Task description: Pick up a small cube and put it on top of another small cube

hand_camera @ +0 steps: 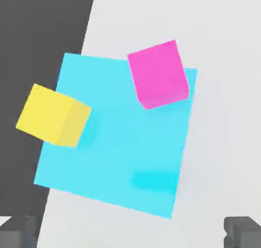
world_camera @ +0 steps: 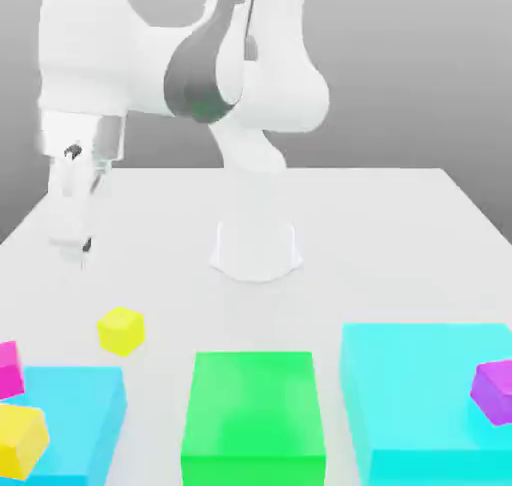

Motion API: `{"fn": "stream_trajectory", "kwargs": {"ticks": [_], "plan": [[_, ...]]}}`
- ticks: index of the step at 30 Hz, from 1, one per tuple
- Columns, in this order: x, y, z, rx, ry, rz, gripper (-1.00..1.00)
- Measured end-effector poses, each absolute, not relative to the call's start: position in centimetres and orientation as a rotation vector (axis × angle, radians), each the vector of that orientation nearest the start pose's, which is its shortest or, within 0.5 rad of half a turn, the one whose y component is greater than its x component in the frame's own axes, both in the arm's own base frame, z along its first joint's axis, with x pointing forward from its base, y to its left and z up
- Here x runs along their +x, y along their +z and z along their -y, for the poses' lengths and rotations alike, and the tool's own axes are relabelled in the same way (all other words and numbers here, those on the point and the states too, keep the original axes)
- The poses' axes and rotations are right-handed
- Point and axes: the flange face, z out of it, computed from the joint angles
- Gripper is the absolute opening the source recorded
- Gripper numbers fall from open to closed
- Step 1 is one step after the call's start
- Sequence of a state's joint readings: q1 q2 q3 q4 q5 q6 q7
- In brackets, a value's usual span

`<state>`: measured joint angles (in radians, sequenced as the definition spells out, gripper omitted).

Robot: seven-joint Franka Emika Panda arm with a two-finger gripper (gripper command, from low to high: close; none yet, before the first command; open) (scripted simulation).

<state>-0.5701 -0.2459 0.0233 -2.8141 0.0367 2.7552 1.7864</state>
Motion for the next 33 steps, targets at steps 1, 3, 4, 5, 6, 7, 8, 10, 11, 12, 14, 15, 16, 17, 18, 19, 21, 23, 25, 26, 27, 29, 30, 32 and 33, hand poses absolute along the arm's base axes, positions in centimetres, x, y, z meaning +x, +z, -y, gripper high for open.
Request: {"fn": "stream_trajectory", "kwargs": {"ticks": [1, 3, 4, 5, 6, 7, 8, 10, 11, 12, 14, 15, 16, 17, 18, 19, 21, 23, 25, 26, 27, 29, 30, 32, 33], "plan": [[31.9, 27.8, 20.6, -1.054, -0.189, -2.844, 0.0], [29.5, 24.9, 21.1, -0.874, -0.127, -2.94, 0.0], [28.3, 23.6, 21.2, -0.782, -0.097, -2.984, 0.0], [27.0, 22.2, 21.3, -0.687, -0.067, -3.025, 0.0], [25.7, 21.0, 21.2, -0.591, -0.037, -3.063, 0.0], [24.9, 20.0, 21.2, -0.53, -0.018, -3.085, 0.0], [24.5, 19.1, 21.3, -0.494, -0.008, -3.096, 0.0], [24.4, 17.5, 21.3, -0.476, 0.0, -3.102, 0.0], [24.3, 16.8, 21.3, -0.472, 0.001, -3.102, 0.0], [24.3, 16.0, 21.3, -0.47, 0.002, -3.103, 0.0], [24.2, 14.4, 21.3, -0.468, 0.002, -3.104, 0.0], [24.2, 13.6, 21.2, -0.468, 0.001, -3.105, 0.0], [24.1, 13.1, 21.1, -0.467, 0.001, -3.106, -1.0], [24.1, 13.1, 21.1, -0.467, 0.001, -3.106, -1.0], [24.1, 13.1, 21.2, -0.467, 0.0, -3.106, -1.0], [24.1, 13.1, 21.2, -0.467, -0.001, -3.105, -1.0], [24.1, 13.1, 21.2, -0.467, -0.003, -3.104, -1.0], [24.1, 13.1, 21.2, -0.467, -0.002, -3.104, -1.0], [24.2, 14.2, 21.3, -0.468, -0.001, -3.103, -1.0], [24.3, 15.0, 21.3, -0.468, 0.0, -3.103, -1.0], [24.3, 15.7, 21.3, -0.468, 0.0, -3.102, -1.0], [24.3, 17.2, 21.3, -0.468, 0.0, -3.103, -1.0], [24.2, 18.0, 21.2, -0.469, 0.0, -3.103, -1.0], [24.6, 19.3, 21.5, -0.482, -0.003, -3.103, -1.0], [25.2, 19.8, 22.0, -0.505, -0.005, -3.101, -1.0]]}}
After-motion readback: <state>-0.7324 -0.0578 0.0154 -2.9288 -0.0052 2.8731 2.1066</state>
